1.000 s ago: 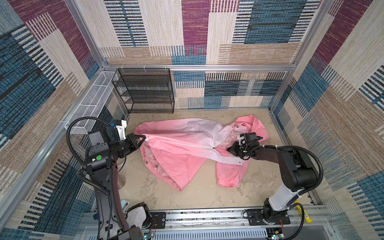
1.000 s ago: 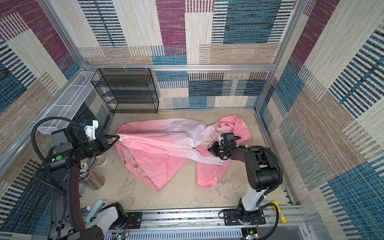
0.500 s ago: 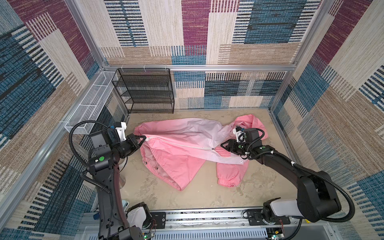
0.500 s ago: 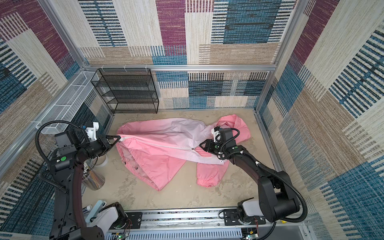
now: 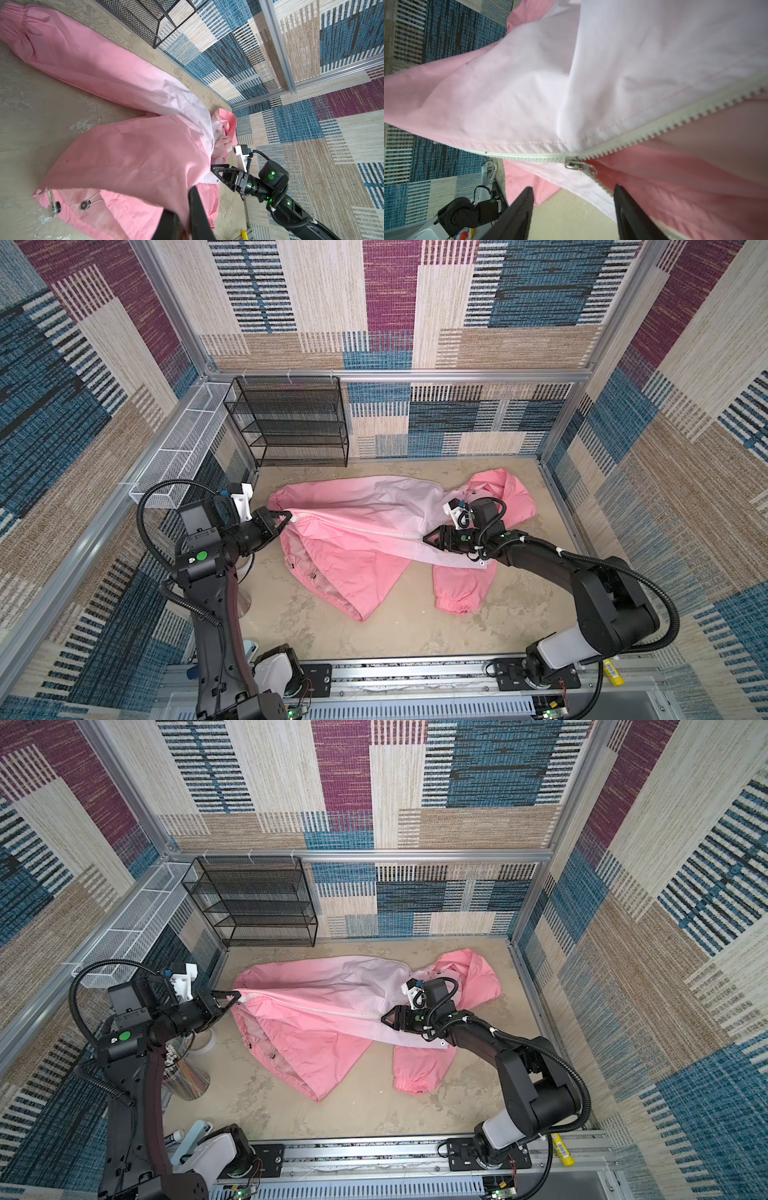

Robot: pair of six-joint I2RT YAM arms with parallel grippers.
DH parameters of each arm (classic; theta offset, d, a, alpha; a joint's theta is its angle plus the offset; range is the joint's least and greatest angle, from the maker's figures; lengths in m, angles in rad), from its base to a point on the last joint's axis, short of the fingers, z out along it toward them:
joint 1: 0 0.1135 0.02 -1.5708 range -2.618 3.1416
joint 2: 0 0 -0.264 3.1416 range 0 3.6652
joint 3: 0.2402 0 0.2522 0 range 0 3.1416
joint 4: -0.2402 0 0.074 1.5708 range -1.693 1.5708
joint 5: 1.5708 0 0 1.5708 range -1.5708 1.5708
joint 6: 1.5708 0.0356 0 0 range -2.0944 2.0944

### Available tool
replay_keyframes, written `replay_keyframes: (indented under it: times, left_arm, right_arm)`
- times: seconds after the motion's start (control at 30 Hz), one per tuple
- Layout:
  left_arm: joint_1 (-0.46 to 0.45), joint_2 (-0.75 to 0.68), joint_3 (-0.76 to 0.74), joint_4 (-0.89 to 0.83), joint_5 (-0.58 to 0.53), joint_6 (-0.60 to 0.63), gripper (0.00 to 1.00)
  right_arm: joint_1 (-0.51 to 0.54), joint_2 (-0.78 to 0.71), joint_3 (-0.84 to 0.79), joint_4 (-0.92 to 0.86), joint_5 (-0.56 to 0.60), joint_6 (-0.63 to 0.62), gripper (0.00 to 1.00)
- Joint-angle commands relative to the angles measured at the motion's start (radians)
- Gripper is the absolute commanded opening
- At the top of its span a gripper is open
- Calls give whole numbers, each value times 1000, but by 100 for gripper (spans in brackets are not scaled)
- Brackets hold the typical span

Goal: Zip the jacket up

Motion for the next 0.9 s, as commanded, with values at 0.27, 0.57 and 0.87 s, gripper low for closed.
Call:
replay_keyframes:
  times: [0.27,0.57,0.87]
  left_arm:
    - [3,-2,9,16,5,28,0]
    - [2,1,10,19,4,27,0]
    - [3,1,19,14,3,25,0]
  right_arm:
    - [1,36,13,110,-83,-26,60]
    - [1,32,-1,110,-76,-20,46]
    - [1,81,20,100,-58,-9,22]
